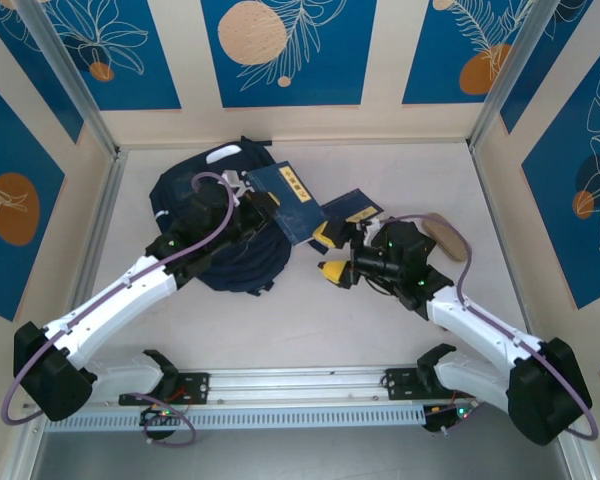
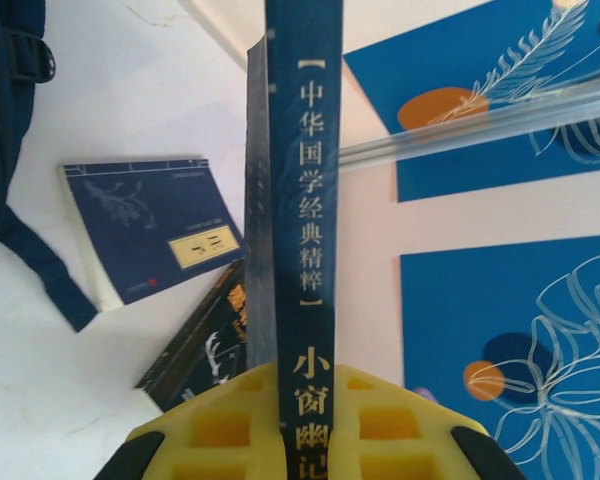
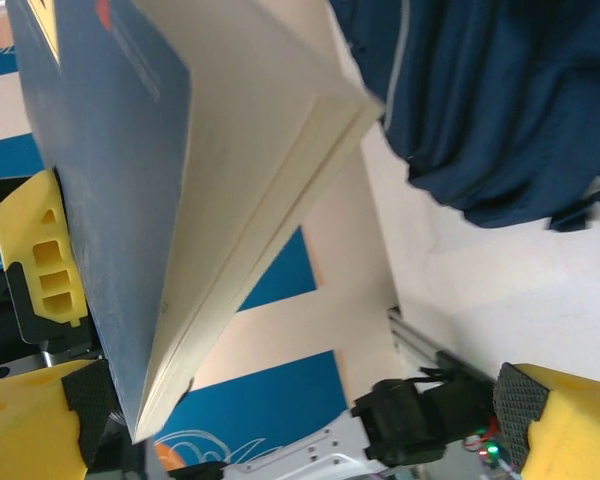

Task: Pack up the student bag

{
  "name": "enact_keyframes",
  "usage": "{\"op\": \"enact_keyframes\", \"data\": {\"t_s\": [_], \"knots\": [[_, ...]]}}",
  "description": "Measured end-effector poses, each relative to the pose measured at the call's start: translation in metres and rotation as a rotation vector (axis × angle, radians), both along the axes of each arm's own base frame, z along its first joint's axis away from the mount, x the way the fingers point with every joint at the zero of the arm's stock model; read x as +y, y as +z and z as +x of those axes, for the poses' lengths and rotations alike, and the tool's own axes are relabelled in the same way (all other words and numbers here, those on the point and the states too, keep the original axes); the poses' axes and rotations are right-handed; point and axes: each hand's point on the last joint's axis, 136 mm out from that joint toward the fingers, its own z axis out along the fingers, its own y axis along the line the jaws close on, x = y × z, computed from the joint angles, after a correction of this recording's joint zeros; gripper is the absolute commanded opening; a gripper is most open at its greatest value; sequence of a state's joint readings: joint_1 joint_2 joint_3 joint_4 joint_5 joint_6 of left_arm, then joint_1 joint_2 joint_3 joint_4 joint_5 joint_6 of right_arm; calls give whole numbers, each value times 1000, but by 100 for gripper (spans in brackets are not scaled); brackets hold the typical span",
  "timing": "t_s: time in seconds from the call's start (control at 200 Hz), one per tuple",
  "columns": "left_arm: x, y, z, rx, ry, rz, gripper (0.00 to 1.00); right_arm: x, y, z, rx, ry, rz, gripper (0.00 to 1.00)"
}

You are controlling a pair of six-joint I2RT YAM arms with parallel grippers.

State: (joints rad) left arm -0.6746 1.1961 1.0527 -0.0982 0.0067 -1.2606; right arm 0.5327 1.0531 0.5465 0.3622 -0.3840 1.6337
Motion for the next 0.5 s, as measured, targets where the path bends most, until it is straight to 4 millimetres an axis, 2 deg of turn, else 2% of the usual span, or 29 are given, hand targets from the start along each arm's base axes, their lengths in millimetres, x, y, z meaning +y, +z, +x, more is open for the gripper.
{"op": "enact_keyframes", "data": {"t_s": [0.115,0.23,0.3,0.5], "knots": [[2,4,4,10,24,-47,0,14,13,12,-12,4,63,100],[4,2,5,23,39,-77,0,20,24,24,-26,-12,108,98],[5,-1,4,35,49,-86,0,20,30,29,-35,-27,128,92],[14,-9,4,53,87,-93,0,18,44,36,-52,-55,155,68]]}}
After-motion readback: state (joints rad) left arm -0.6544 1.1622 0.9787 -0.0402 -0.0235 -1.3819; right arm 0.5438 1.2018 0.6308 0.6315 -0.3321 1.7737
